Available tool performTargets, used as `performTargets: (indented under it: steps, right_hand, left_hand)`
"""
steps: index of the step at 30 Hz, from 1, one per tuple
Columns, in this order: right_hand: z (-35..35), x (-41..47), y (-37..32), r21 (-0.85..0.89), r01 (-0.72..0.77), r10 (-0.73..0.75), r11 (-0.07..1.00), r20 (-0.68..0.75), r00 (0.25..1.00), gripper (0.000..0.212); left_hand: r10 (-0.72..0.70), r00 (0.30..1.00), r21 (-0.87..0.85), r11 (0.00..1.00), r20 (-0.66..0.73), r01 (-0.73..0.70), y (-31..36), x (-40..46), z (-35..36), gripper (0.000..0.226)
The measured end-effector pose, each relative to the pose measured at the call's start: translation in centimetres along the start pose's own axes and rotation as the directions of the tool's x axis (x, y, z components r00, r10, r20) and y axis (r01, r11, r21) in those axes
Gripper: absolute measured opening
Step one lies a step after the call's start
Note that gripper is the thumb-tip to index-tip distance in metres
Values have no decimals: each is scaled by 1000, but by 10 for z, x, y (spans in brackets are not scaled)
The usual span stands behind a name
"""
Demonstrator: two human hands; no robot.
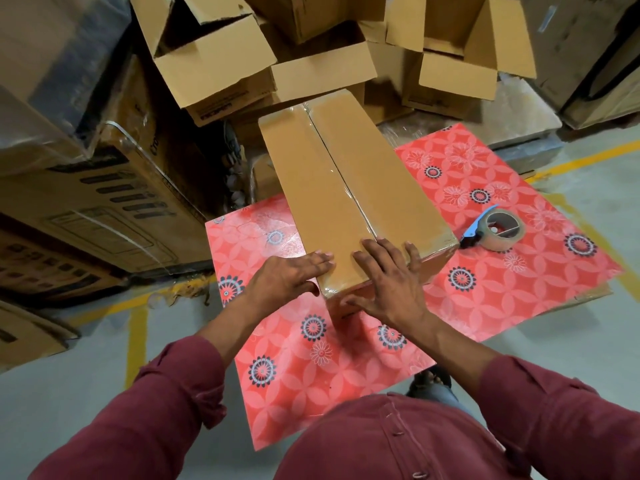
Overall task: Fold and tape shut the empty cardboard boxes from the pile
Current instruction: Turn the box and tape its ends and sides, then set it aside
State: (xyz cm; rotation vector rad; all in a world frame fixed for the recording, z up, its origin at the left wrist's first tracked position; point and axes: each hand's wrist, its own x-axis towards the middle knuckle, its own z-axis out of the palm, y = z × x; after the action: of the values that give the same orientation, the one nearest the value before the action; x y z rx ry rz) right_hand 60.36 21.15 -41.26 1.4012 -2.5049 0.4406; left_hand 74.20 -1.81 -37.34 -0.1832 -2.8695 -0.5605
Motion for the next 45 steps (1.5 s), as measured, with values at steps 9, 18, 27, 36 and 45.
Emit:
performTargets:
  steps: [9,18,27,36,45]
  right_hand:
    - [-28,4,30,281,71,-104,957,102,989,71]
    - [-64,130,105,495,-505,416,707,287,863,66]
    - [-22,175,148,583,-746,288,322,690,664,65]
    - [-37,158,183,724,-643,112,250,638,762,61]
    - [-141,129,235,875,-429,75,223,424,903,55]
  left_hand:
    - [-3,990,193,981,-142,31,-7,-4,2,74]
    - [-965,263,-730,189,-12,657,8,76,-15,77]
    - [-995,40,-699,-38,95,714,23,141,-4,40]
    - [-962,-123,-527,26,-246,849,111,184,-24,69]
    - [-844,-139,-539,197,-519,819,250,233,-49,71]
